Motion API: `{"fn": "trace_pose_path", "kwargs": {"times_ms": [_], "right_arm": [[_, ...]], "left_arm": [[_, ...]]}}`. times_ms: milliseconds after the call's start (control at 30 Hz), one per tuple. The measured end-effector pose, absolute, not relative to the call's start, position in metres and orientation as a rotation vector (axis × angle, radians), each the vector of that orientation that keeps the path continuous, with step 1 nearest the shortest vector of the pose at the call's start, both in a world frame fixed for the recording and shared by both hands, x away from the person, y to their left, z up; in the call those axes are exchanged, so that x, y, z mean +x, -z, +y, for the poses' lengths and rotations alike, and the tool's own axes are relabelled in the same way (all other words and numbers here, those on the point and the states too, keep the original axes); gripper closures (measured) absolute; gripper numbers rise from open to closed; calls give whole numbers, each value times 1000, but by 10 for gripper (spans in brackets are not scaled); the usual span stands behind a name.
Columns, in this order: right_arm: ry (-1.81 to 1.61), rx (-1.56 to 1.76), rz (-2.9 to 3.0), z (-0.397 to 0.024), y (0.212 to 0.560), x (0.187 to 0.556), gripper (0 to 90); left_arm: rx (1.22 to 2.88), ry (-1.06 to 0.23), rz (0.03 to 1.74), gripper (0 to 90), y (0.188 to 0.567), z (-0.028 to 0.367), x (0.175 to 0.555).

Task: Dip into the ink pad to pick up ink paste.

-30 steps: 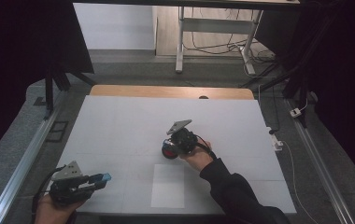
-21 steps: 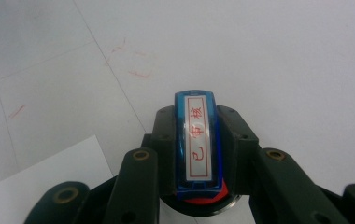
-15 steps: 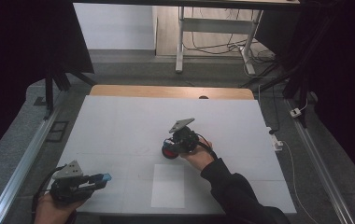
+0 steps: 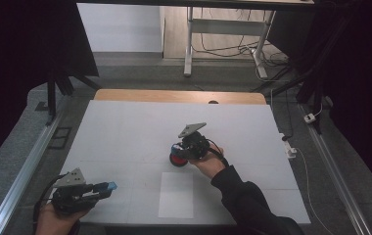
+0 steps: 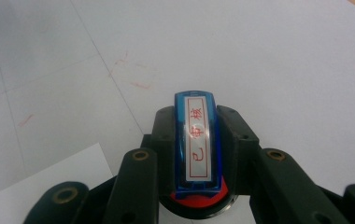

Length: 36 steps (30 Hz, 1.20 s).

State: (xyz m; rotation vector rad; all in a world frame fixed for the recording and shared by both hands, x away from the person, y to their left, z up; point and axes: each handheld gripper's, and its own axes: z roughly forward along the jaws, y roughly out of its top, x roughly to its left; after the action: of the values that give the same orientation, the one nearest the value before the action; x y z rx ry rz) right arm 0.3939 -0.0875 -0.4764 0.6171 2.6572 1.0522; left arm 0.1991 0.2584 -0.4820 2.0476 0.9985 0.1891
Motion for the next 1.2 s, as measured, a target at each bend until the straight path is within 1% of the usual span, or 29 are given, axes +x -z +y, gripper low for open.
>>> {"fn": "trace_pose_path", "kwargs": {"times_ms": [467, 1200], "right_arm": [[-1130, 594, 2659, -96, 460, 385, 700], [-1269, 456, 2695, -103, 434, 347, 697]], "left_arm": [[2049, -193, 999, 686, 482, 258, 199], [2061, -201, 980, 685, 481, 256, 198]]}}
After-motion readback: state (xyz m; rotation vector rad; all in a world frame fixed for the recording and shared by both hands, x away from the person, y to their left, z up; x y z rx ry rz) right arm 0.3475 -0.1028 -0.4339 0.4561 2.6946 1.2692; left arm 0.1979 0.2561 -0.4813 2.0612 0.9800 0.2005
